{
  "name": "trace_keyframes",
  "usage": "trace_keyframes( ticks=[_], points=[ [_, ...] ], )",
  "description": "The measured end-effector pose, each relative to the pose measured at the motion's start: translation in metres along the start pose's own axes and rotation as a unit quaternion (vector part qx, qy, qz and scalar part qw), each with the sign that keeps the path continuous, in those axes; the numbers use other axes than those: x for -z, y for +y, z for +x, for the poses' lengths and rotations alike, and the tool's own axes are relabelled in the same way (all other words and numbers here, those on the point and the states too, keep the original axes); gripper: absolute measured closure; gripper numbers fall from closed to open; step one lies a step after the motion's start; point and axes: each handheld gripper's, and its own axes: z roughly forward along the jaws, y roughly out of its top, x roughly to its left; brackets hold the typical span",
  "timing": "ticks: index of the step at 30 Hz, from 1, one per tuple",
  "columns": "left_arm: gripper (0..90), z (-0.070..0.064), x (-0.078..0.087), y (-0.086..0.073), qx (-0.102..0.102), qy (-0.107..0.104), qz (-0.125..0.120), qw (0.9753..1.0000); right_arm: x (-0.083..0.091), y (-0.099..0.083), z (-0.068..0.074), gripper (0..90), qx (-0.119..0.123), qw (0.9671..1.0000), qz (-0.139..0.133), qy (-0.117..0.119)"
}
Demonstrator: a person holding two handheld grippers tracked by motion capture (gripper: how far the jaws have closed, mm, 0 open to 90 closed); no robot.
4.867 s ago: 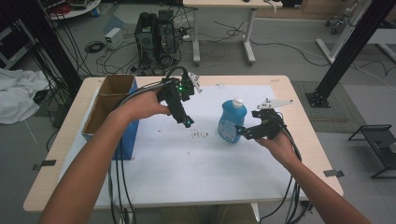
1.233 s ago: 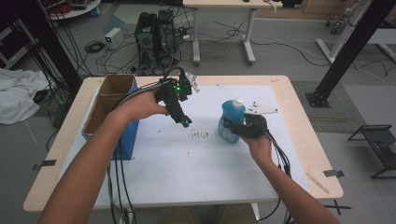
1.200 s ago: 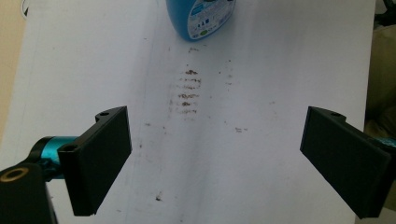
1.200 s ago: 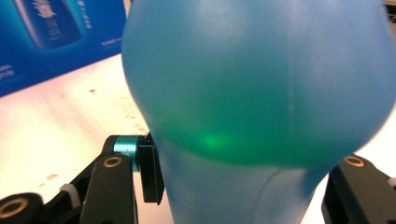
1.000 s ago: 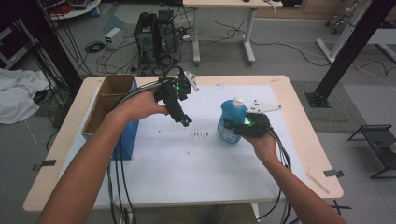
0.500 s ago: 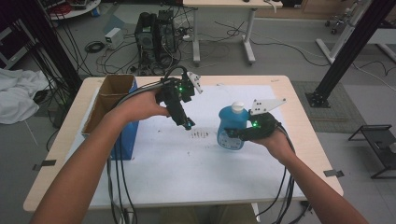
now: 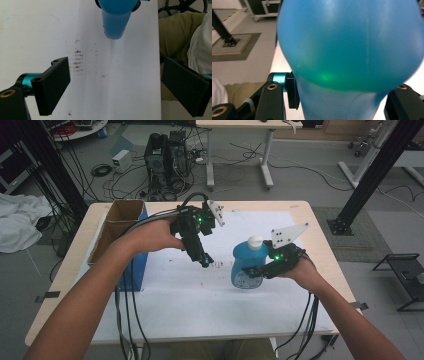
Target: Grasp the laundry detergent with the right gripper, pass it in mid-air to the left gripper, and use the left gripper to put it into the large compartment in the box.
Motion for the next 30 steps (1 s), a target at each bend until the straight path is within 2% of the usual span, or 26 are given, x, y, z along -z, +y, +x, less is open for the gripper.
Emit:
trace_keyframes(
  ticks=[1, 6, 9, 10, 15, 19, 21, 22, 23, 25, 27, 28, 29, 30],
  points=[
    [8.8, 0.000, 0.000, 0.000, 0.000, 0.000, 0.000, 1.0000, -0.002, 0.000, 0.000, 42.8, 0.011, 0.9999, -0.001, 0.004],
    [8.8, -0.008, 0.006, 0.008, -0.002, -0.002, 0.002, 1.0000, -0.007, 0.004, 0.006, 42.9, 0.009, 0.9996, 0.013, 0.023],
    [8.8, -0.010, 0.007, 0.012, -0.004, -0.002, 0.005, 1.0000, -0.009, 0.005, 0.008, 42.9, 0.009, 0.9996, 0.014, 0.024],
    [8.8, -0.012, 0.007, 0.014, -0.004, -0.002, 0.005, 1.0000, -0.011, 0.005, 0.007, 42.9, 0.020, 0.9995, 0.013, 0.022],
    [8.8, -0.017, 0.004, 0.025, -0.013, -0.006, 0.016, 0.9998, -0.017, 0.010, 0.011, 43.0, 0.015, 0.9994, 0.015, 0.027],
    [8.8, -0.019, 0.001, 0.033, -0.017, -0.009, 0.024, 0.9995, -0.028, 0.018, 0.014, 43.0, 0.029, 0.9986, 0.026, 0.034],
    [8.8, -0.020, 0.000, 0.036, -0.019, -0.010, 0.023, 0.9995, -0.030, 0.019, 0.015, 43.0, 0.026, 0.9987, 0.025, 0.035],
    [8.8, -0.020, 0.000, 0.038, -0.019, -0.014, 0.025, 0.9994, -0.035, 0.022, 0.015, 43.0, 0.039, 0.9983, 0.023, 0.038],
    [8.8, -0.020, 0.000, 0.039, -0.026, -0.010, 0.025, 0.9993, -0.036, 0.023, 0.016, 43.0, 0.035, 0.9982, 0.028, 0.039],
    [8.8, -0.022, -0.001, 0.041, -0.019, -0.014, 0.026, 0.9994, -0.037, 0.024, 0.016, 43.0, 0.034, 0.9981, 0.032, 0.039],
    [8.8, -0.023, -0.001, 0.042, -0.020, -0.014, 0.027, 0.9993, -0.042, 0.026, 0.015, 43.0, 0.046, 0.9980, 0.027, 0.036],
    [8.8, -0.023, -0.002, 0.043, -0.020, -0.013, 0.030, 0.9993, -0.042, 0.027, 0.016, 43.1, 0.036, 0.9983, 0.030, 0.036],
    [8.8, -0.022, -0.004, 0.045, -0.020, -0.010, 0.030, 0.9993, -0.045, 0.028, 0.014, 43.0, 0.047, 0.9979, 0.028, 0.035],
    [8.8, -0.022, -0.005, 0.045, -0.020, -0.009, 0.033, 0.9992, -0.045, 0.029, 0.016, 43.1, 0.034, 0.9983, 0.032, 0.035]
  ],
)
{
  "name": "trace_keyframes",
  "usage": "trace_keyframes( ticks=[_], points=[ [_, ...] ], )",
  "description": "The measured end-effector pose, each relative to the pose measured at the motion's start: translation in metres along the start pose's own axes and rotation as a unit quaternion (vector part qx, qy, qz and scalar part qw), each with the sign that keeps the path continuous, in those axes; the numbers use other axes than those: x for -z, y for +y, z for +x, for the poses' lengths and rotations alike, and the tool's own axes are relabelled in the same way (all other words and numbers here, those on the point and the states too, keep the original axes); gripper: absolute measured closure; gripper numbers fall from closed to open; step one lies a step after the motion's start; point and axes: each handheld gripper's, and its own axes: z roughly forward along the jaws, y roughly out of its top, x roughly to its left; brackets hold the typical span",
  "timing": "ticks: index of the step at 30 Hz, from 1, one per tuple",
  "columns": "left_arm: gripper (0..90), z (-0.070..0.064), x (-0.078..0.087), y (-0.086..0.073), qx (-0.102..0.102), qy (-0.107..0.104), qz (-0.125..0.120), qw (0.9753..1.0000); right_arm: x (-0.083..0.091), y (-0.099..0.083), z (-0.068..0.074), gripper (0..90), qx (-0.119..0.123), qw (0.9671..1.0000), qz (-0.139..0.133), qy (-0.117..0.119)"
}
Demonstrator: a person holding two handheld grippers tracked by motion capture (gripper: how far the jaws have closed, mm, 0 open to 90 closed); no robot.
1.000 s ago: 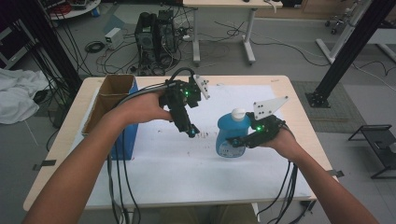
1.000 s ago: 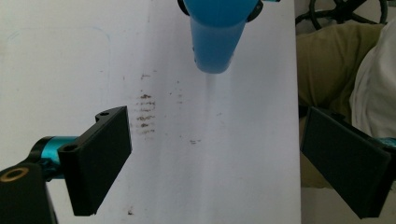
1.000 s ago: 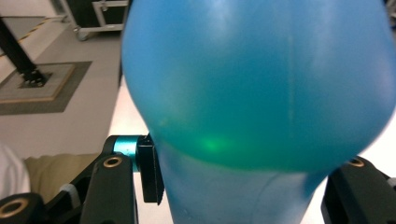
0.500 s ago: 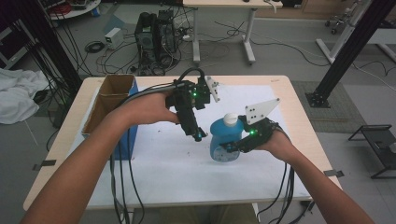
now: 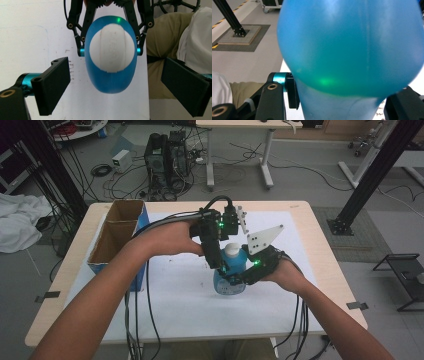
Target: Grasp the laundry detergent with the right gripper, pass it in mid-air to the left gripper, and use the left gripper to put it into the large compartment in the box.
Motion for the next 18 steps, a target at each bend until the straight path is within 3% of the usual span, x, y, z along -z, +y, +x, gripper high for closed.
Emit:
trace_keyframes(
  ticks=[6, 7, 14, 18],
  points=[
    [8.8, 0.002, -0.008, 0.002, 0.001, -0.005, 0.010, 0.9999, -0.002, 0.003, -0.001, 43.0, 0.004, 1.0000, 0.001, 0.004],
    [8.8, 0.003, -0.010, 0.002, 0.001, -0.006, 0.013, 0.9999, -0.003, 0.004, -0.002, 43.0, 0.014, 0.9999, 0.003, 0.003],
    [8.8, 0.007, -0.020, 0.005, 0.004, -0.013, 0.019, 0.9997, -0.003, 0.006, 0.000, 43.0, 0.000, 0.9999, 0.013, 0.007],
    [8.8, 0.010, -0.024, 0.004, 0.010, -0.012, 0.018, 0.9997, -0.004, 0.006, -0.001, 43.0, 0.007, 1.0000, 0.006, 0.002]
  ],
)
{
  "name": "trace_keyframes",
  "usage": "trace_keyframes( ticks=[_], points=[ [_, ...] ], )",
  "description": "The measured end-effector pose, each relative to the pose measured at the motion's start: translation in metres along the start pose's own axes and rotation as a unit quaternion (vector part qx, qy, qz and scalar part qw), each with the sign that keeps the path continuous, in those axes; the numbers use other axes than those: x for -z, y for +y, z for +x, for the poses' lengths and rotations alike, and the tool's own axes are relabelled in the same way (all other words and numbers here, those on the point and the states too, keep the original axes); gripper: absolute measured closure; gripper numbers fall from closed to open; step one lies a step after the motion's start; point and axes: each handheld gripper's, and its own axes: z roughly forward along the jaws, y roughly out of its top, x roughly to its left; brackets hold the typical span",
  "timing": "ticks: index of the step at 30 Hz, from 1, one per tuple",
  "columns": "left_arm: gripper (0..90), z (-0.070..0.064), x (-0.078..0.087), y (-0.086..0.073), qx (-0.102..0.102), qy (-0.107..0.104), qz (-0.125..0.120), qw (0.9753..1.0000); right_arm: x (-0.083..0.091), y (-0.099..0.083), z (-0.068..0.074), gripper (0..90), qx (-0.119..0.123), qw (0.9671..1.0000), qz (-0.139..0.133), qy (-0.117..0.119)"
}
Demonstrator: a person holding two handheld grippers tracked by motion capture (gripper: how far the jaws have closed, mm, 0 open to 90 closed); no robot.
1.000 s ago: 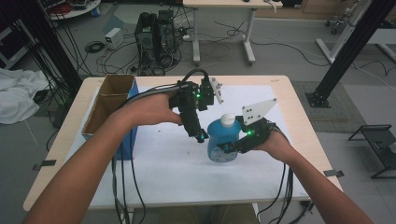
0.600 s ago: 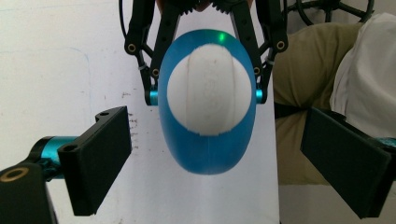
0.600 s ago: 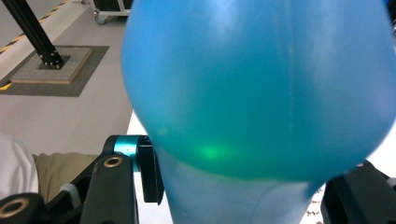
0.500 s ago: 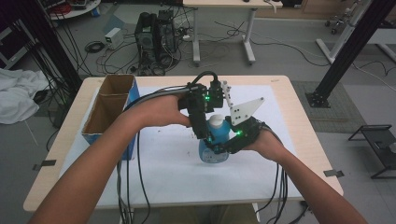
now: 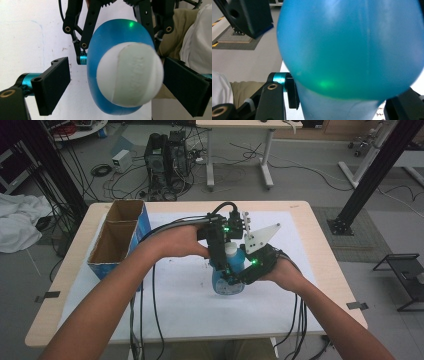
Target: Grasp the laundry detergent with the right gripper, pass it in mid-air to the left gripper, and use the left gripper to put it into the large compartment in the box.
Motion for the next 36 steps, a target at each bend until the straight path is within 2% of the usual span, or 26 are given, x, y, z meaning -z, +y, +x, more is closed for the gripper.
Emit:
trace_keyframes(
  ticks=[7, 9, 10, 11, 12, 13, 15, 18, 20, 26, 27, 32, 33, 34, 35, 36],
  points=[
    [8.8, 0.0024, -0.0035, 0.0000, 0.001, 0.000, 0.001, 1.0000, 0.0009, 0.0007, 0.0001, 43.0, -0.009, 0.9999, 0.007, 0.005],
    [8.9, 0.0027, -0.0047, 0.0009, -0.003, -0.003, 0.002, 1.0000, -0.0004, 0.0006, -0.0003, 43.0, -0.005, 1.0000, 0.005, 0.004],
    [9.0, 0.0021, -0.0049, 0.0013, -0.002, -0.003, 0.004, 1.0000, -0.0029, 0.0006, -0.0028, 43.0, 0.015, 0.9999, -0.001, 0.006],
    [9.0, 0.0014, -0.0057, 0.0016, 0.000, -0.002, 0.003, 1.0000, -0.0029, 0.0006, -0.0028, 43.0, 0.015, 0.9999, -0.001, 0.006],
    [9.1, 0.0017, -0.0055, 0.0022, -0.004, -0.002, 0.007, 1.0000, -0.0021, 0.0006, -0.0024, 43.0, 0.009, 1.0000, -0.002, -0.003],
    [9.1, 0.0016, -0.0060, 0.0025, -0.004, -0.003, 0.008, 1.0000, -0.0021, 0.0006, -0.0024, 43.0, 0.009, 1.0000, -0.002, -0.003],
    [10.5, 0.0017, -0.0068, 0.0031, -0.006, -0.004, 0.011, 0.9999, -0.0012, 0.0008, 0.0003, 43.0, -0.012, 0.9999, 0.006, 0.005],
    [10.5, 0.0019, -0.0076, 0.0039, -0.006, -0.003, 0.012, 0.9999, -0.0013, 0.0009, 0.0007, 43.0, -0.014, 0.9998, 0.005, 0.011],
    [13.9, 0.0020, -0.0069, 0.0054, -0.009, -0.006, 0.013, 0.9999, -0.0005, 0.0008, 0.0010, 43.0, -0.015, 0.9998, 0.010, 0.009],
    [14.3, 0.0017, -0.0074, 0.0070, -0.014, -0.008, 0.019, 0.9997, -0.0007, 0.0008, -0.0002, 43.0, -0.005, 0.9999, 0.010, 0.009],
    [17.7, 0.0016, -0.0076, 0.0069, -0.014, -0.010, 0.019, 0.9997, -0.0005, 0.0010, 0.0002, 43.0, -0.008, 0.9999, 0.011, 0.010],
    [17.7, 0.0010, -0.0084, 0.0078, -0.015, -0.013, 0.020, 0.9996, -0.0007, 0.0007, -0.0003, 43.0, -0.006, 0.9999, 0.010, 0.009],
    [19.6, 0.0010, -0.0084, 0.0078, -0.015, -0.013, 0.020, 0.9996, -0.0007, 0.0007, -0.0003, 43.0, -0.006, 0.9999, 0.010, 0.009],
    [19.6, 0.0009, -0.0073, 0.0075, -0.015, -0.004, 0.017, 0.9997, -0.0007, 0.0008, 0.0000, 43.0, -0.008, 0.9999, 0.011, 0.009],
    [24.6, 0.0010, -0.0074, 0.0078, -0.020, -0.015, 0.019, 0.9995, -0.0007, 0.0009, -0.0001, 43.0, -0.006, 0.9999, 0.011, 0.010],
    [24.6, 0.0006, -0.0068, 0.0083, -0.019, -0.009, 0.020, 0.9996, -0.0009, 0.0010, 0.0000, 43.0, -0.007, 0.9999, 0.011, 0.010]
  ],
)
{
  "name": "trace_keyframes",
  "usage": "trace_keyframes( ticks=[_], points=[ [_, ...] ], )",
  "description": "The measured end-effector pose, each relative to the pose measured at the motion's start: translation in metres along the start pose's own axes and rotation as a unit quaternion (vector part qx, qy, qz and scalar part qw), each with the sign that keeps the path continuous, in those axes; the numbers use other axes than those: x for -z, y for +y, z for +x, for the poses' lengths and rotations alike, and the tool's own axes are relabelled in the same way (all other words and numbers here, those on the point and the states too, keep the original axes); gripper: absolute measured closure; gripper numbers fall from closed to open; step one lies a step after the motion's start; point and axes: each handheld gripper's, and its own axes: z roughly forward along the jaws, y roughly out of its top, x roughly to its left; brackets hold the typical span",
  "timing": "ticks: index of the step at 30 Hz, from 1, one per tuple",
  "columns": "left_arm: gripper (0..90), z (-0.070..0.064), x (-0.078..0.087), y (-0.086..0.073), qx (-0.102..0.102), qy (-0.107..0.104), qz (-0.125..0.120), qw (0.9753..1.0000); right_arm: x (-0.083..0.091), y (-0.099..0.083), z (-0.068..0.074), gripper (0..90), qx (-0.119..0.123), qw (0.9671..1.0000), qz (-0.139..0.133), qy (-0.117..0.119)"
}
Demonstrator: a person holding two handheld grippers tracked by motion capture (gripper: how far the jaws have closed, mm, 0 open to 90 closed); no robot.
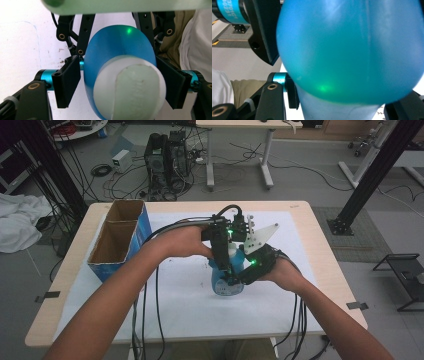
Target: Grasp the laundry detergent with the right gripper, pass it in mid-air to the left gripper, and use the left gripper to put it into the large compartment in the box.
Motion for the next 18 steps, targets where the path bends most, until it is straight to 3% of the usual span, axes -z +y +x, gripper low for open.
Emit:
trace_keyframes(
  ticks=[4, 11, 12, 13, 18],
  points=[
    [24.6, -0.0004, -0.0002, 0.0006, 0.001, 0.007, 0.001, 1.0000, -0.0010, 0.0000, -0.0006, 43.0, 0.005, 1.0000, -0.001, -0.001],
    [24.7, -0.0004, -0.0024, 0.0014, -0.001, 0.001, 0.013, 0.9999, -0.0017, 0.0004, 0.0004, 43.0, -0.001, 1.0000, 0.001, 0.001],
    [25.0, -0.0006, -0.0025, 0.0013, -0.003, -0.002, 0.012, 0.9999, -0.0019, 0.0003, 0.0003, 43.0, 0.000, 1.0000, 0.001, 0.001],
    [30.8, -0.0009, -0.0022, 0.0013, -0.008, -0.001, 0.013, 0.9999, -0.0022, 0.0001, 0.0005, 43.0, 0.001, 1.0000, 0.002, 0.001],
    [31.5, -0.0008, -0.0027, 0.0022, -0.008, 0.000, 0.017, 0.9998, -0.0032, 0.0002, 0.0005, 43.0, 0.002, 1.0000, 0.001, 0.000]
  ],
)
